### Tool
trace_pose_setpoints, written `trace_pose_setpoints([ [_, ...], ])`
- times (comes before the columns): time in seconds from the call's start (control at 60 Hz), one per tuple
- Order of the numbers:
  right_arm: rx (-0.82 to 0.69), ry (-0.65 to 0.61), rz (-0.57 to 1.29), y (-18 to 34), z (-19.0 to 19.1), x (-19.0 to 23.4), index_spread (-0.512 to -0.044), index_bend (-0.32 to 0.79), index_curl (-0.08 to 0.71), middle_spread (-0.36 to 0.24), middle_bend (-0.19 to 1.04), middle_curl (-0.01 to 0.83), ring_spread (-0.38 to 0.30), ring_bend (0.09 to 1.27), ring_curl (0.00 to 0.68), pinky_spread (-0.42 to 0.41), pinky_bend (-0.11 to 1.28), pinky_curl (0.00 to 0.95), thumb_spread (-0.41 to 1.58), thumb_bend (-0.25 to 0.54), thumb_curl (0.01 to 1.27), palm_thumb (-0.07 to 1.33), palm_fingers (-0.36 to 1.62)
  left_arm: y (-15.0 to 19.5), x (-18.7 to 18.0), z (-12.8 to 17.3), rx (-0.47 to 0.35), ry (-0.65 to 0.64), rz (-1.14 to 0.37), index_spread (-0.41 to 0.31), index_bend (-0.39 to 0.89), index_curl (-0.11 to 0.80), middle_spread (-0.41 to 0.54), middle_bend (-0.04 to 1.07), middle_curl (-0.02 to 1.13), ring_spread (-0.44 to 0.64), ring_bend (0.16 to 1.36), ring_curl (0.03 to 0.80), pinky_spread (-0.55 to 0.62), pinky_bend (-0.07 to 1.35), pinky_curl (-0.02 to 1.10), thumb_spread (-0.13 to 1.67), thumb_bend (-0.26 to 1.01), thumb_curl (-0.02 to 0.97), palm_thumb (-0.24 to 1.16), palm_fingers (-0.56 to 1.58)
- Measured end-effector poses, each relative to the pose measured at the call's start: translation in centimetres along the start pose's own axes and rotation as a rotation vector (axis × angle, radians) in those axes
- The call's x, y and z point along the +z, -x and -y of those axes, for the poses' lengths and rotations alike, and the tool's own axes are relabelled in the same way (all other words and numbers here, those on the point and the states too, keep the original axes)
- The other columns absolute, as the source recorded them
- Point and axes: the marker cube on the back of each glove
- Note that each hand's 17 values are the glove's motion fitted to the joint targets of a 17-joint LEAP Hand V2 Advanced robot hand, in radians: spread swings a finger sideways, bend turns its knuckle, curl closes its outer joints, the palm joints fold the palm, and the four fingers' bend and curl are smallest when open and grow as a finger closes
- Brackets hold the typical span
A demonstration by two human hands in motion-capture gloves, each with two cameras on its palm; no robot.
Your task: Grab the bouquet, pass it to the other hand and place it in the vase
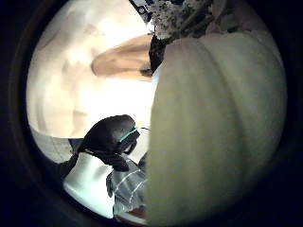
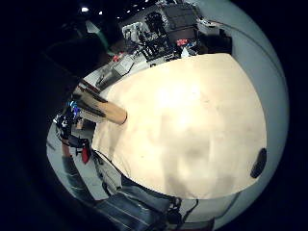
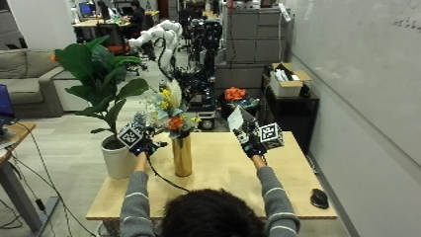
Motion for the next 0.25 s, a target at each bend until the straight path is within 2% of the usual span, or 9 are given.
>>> trace_pose_setpoints([
  [0.083, 0.131, 0.030, -0.085, -1.9, 0.4, 0.4, -0.218, 0.12, 0.266, -0.025, 0.22, 0.415, -0.046, 0.40, 0.365, 0.273, 0.29, 0.340, 1.16, -0.019, 0.40, 0.59, 0.73, 0.5, -0.1, 1.1, 0.012, -0.093, 0.006, 0.191, 0.06, 0.037, 0.495, 0.14, 0.16, 0.60, 0.43, 0.234, 0.52, 0.30, 0.30, 0.81, -0.04, 0.347, 0.35, -0.26],
  [0.133, 0.132, 0.029, -0.091, -1.7, 0.4, 0.5, -0.217, 0.12, 0.267, -0.025, 0.22, 0.416, -0.046, 0.39, 0.366, 0.274, 0.29, 0.341, 1.16, -0.019, 0.40, 0.59, 0.73, 2.0, 0.1, 3.5, -0.043, -0.139, 0.003, 0.192, 0.06, 0.034, 0.496, 0.15, 0.16, 0.60, 0.43, 0.235, 0.52, 0.29, 0.30, 0.81, -0.04, 0.347, 0.35, -0.26],
  [0.2, 0.074, 0.000, -0.105, -1.3, 0.8, 0.6, -0.218, 0.12, 0.268, -0.025, 0.22, 0.417, -0.046, 0.39, 0.367, 0.274, 0.28, 0.342, 1.16, -0.019, 0.40, 0.59, 0.74, 1.6, 0.1, 2.4, -0.030, -0.153, -0.040, 0.191, 0.06, 0.031, 0.486, 0.15, 0.16, 0.59, 0.43, 0.236, 0.52, 0.29, 0.30, 0.81, -0.04, 0.345, 0.35, -0.24],
  [0.217, 0.081, 0.005, -0.104, -1.4, 0.8, 0.7, -0.218, 0.12, 0.268, -0.025, 0.22, 0.417, -0.046, 0.39, 0.367, 0.274, 0.28, 0.343, 1.16, -0.019, 0.40, 0.59, 0.74, 1.8, 0.1, 2.4, -0.046, -0.182, -0.029, 0.188, 0.06, 0.030, 0.485, 0.16, 0.16, 0.59, 0.43, 0.237, 0.52, 0.28, 0.30, 0.81, -0.04, 0.345, 0.35, -0.23],
  [0.25, 0.108, 0.022, -0.097, -1.6, 0.8, 0.9, -0.217, 0.12, 0.268, -0.025, 0.22, 0.417, -0.046, 0.39, 0.367, 0.274, 0.28, 0.343, 1.16, -0.019, 0.40, 0.59, 0.74, 2.6, 0.3, 2.6, -0.134, -0.196, -0.002, 0.187, 0.07, 0.029, 0.484, 0.16, 0.16, 0.59, 0.43, 0.237, 0.52, 0.28, 0.30, 0.82, -0.04, 0.344, 0.35, -0.23],
])
